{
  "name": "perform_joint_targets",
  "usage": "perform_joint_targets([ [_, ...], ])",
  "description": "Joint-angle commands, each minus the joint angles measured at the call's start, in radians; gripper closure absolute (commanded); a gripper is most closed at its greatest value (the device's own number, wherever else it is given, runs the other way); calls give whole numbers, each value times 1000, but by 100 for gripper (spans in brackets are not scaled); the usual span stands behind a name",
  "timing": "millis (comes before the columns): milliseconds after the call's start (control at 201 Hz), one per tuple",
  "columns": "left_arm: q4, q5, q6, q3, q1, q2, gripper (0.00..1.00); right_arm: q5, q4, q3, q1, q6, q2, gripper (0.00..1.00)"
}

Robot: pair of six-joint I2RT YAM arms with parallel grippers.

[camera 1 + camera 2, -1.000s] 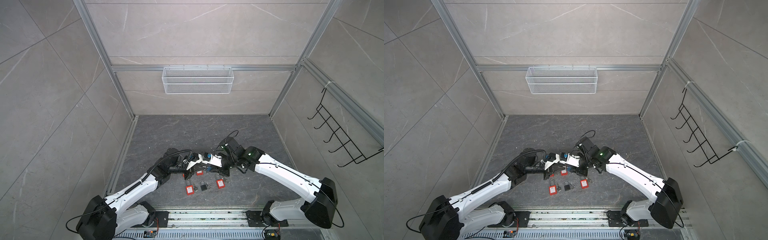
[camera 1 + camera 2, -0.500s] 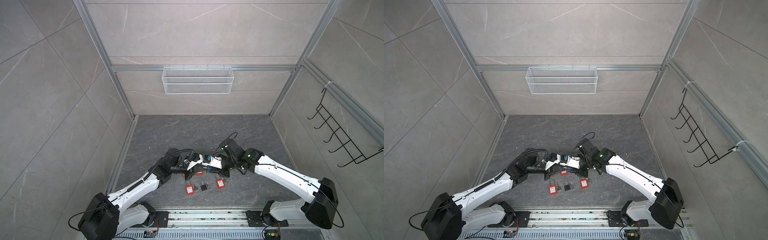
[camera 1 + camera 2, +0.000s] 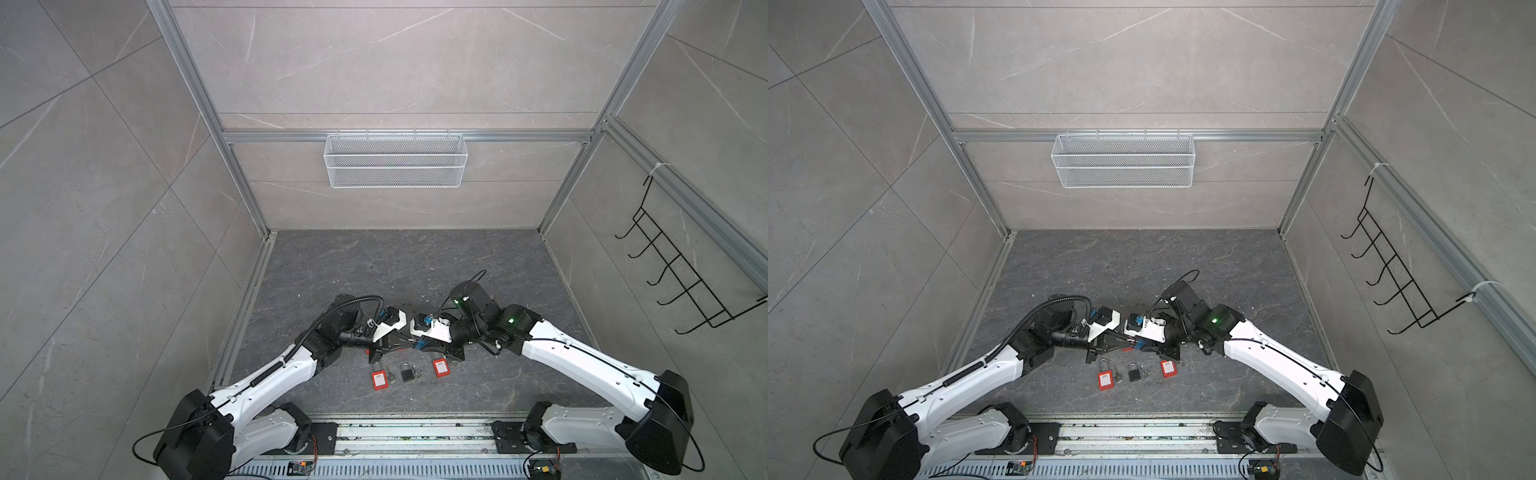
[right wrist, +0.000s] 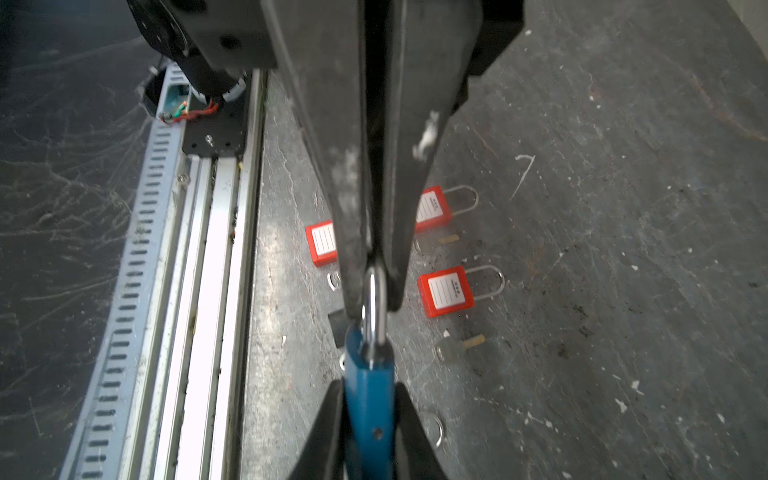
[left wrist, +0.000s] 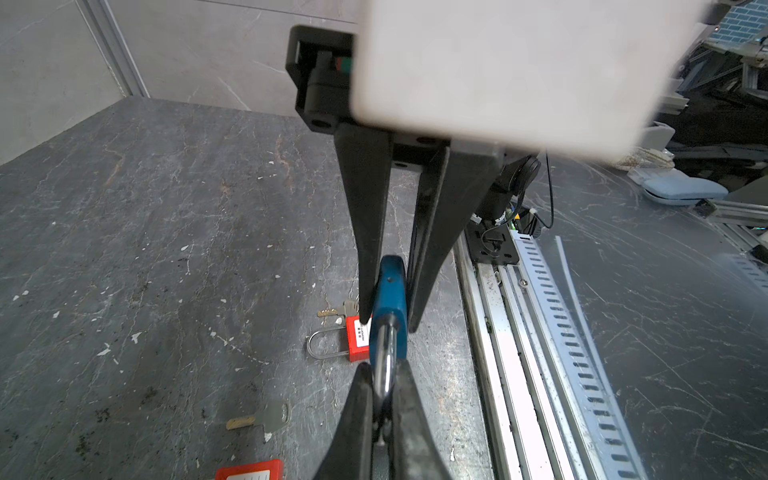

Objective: Lock with the key

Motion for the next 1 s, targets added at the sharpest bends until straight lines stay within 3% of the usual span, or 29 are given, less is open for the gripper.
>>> perform_joint_targets([
  [0, 158, 222, -76, 63, -98, 32, 100, -161, 597, 63, 36, 15, 11, 100],
  [179, 149, 191, -44, 51, -97, 32, 100, -172, 513, 120, 36, -10, 44, 100],
  [339, -40, 186, 46, 117, -35, 3, 100, -87, 366, 118, 37, -38, 33, 100],
  [473, -158, 225, 105, 173, 68, -26, 100, 4, 248, 63, 35, -48, -29, 71],
  [583, -347, 213, 239, 252, 87, -23, 100, 54, 175, 17, 27, -43, -105, 61],
  [677, -442, 202, 300, 300, 89, -9, 100, 72, 82, 21, 14, -40, -144, 60],
  [991, -472, 171, 328, 320, 87, -4, 100, 0, -68, 35, -51, -4, -190, 62],
])
